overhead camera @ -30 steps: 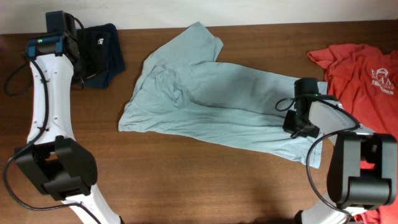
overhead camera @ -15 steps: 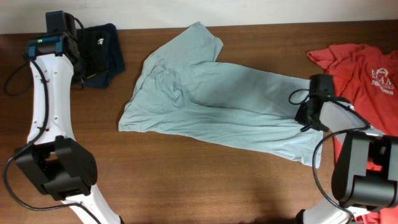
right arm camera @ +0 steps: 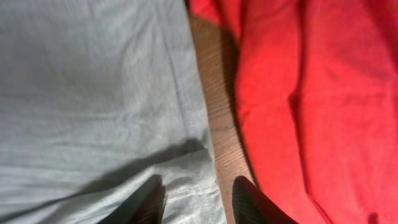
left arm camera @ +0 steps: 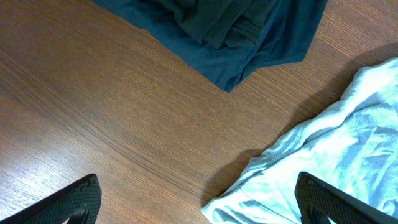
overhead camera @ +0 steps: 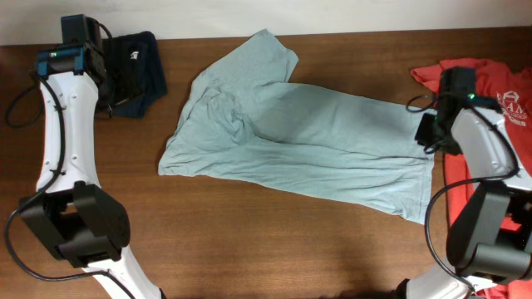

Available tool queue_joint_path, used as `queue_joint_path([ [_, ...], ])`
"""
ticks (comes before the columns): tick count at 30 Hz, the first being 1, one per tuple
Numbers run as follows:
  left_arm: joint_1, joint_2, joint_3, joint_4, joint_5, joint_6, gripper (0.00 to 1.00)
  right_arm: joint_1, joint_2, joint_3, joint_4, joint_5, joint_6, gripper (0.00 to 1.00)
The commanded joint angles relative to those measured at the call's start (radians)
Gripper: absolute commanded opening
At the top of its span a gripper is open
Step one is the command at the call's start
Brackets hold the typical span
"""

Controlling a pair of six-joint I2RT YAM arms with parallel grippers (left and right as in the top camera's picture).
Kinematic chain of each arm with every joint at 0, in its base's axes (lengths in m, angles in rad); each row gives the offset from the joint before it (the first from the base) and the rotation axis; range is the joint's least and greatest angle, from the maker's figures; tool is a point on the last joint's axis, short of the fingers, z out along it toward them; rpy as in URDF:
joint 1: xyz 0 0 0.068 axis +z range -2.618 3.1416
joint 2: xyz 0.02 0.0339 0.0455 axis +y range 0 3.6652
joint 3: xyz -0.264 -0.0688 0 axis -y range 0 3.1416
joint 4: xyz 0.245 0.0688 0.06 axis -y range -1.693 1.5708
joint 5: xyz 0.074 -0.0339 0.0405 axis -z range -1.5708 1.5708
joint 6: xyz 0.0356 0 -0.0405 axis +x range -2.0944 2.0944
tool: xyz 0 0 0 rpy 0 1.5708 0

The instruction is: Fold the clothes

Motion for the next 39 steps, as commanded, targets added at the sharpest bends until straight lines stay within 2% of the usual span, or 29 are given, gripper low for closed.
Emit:
queue_joint_path([
  [1, -0.002, -0.011, 0.008, 0.002, 0.003, -0.003, 0.99, -0.047, -0.026, 0.089, -0.076, -0.011, 0.002, 0.44],
  [4, -0.002, -0.011, 0.008, 0.002, 0.003, -0.003, 0.99, -0.091, -0.026, 0.116, -0.103, -0.037, 0.002, 0.49],
  [5, -0.002, -0.011, 0.008, 0.001, 0.003, -0.003, 0.99, -0.109, -0.026, 0.116, -0.103, -0.041, 0.002, 0.61],
  [6, -0.002, -0.011, 0.008, 0.001, 0.003, -0.003, 0.99, -0.121, -0.026, 0.116, -0.103, -0.042, 0.002, 0.66],
  [7, -0.002, -0.011, 0.008, 0.001, 0.003, -0.003, 0.99, -0.133, -0.026, 0.116, -0.103, -0.043, 0.002, 0.81],
  [9, -0.002, -0.011, 0.008, 0.001, 0.003, -0.003, 0.99, -0.155, -0.026, 0.116, -0.103, -0.044, 0.002, 0.99],
  [13, -0.002, -0.011, 0.008, 0.002, 0.003, -0.003, 0.99, -0.173, -0.026, 0.116, -0.102, -0.043, 0.002, 0.99],
  [16, -0.001, -0.012, 0.008, 0.040, -0.051, -0.002, 0.99, -0.172, -0.026, 0.116, -0.102, -0.043, 0.002, 0.99],
  [23, 0.001, -0.012, 0.008, -0.014, -0.182, -0.002, 0.99, -0.171, -0.026, 0.116, -0.102, -0.043, 0.002, 0.99],
  [37, 0.000, -0.011, 0.008, 0.001, -0.164, -0.003, 0.99, -0.171, -0.026, 0.116, -0.102, -0.043, 0.002, 0.99],
  [39, 0.000, -0.011, 0.008, 0.048, -0.165, -0.003, 0.99, -0.171, -0.026, 0.116, -0.102, -0.043, 0.002, 0.99],
])
